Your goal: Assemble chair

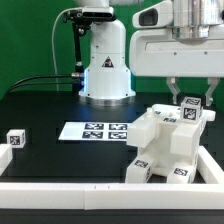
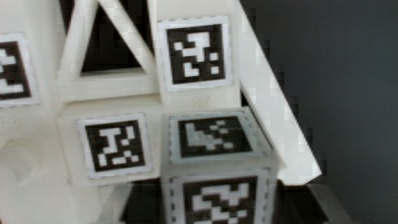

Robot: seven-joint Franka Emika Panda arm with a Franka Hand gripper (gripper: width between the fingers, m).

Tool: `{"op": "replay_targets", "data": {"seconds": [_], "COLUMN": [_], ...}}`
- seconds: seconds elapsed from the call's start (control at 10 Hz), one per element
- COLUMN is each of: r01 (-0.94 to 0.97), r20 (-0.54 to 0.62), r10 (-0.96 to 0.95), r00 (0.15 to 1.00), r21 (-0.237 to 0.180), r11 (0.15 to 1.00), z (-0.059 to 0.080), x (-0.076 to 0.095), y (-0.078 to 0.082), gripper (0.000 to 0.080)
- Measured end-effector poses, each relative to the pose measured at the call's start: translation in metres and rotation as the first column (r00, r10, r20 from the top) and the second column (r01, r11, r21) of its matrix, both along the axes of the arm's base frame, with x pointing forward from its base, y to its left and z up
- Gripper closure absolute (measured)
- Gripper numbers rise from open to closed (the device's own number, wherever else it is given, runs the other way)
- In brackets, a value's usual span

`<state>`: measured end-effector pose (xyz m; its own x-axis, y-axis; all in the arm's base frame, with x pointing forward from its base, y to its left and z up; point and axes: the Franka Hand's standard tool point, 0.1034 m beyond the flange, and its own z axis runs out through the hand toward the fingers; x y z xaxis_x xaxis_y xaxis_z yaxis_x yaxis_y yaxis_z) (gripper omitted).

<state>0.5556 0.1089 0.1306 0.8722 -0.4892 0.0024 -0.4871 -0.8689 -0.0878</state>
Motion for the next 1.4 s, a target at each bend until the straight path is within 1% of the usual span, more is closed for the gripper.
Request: {"op": "replay_targets", "data": {"seconds": [0.1, 0.2, 0.3, 0.4, 0.5, 0.6, 0.8, 0.9, 1.0, 1.1, 1.2, 1.3, 1.4], "r01": [0.000, 0.000, -0.057, -0.107, -0.117, -0.185, -0.306, -0.369, -0.385, -0.373, -0.355, -0.356, -0.328], "r20": [0.000, 0.000, 0.002, 0.006, 0.002, -0.001, 0.013, 0.036, 0.051, 0.049, 0.048, 0.047, 0.046], "r10": [0.000, 0.000, 0.057, 0.107, 0.117, 0.185, 0.307, 0.370, 0.387, 0.374, 0.356, 0.357, 0.329], "r00": [1.000, 1.000, 0.998, 0.994, 0.993, 0.983, 0.952, 0.928, 0.921, 0.926, 0.933, 0.933, 0.943], "r21": [0.000, 0.000, -0.003, -0.005, -0.008, -0.010, -0.018, -0.031, -0.038, -0.035, -0.033, -0.033, -0.029], "r11": [1.000, 1.000, 0.998, 0.994, 0.993, 0.983, 0.952, 0.929, 0.922, 0.927, 0.934, 0.934, 0.944], "z": [-0.0001, -0.0001, 0.0008, 0.0006, -0.0018, -0.0049, -0.0060, -0.0054, -0.0055, -0.0061, -0.0064, -0.0066, -0.0068], "x": [0.0000, 0.0000, 0.0009, 0.0011, -0.0016, -0.0057, -0.0079, -0.0055, -0.0039, -0.0044, -0.0044, -0.0045, -0.0046], "y": [-0.0001, -0.0001, -0.0012, -0.0026, -0.0010, 0.0002, 0.0021, 0.0041, 0.0037, 0.0035, 0.0035, 0.0034, 0.0037], "gripper": [0.0437, 0.0295, 0.0197, 0.0197, 0.0159, 0.0152, 0.0152, 0.0150, 0.0150, 0.0150, 0.0290, 0.0290, 0.0473]}}
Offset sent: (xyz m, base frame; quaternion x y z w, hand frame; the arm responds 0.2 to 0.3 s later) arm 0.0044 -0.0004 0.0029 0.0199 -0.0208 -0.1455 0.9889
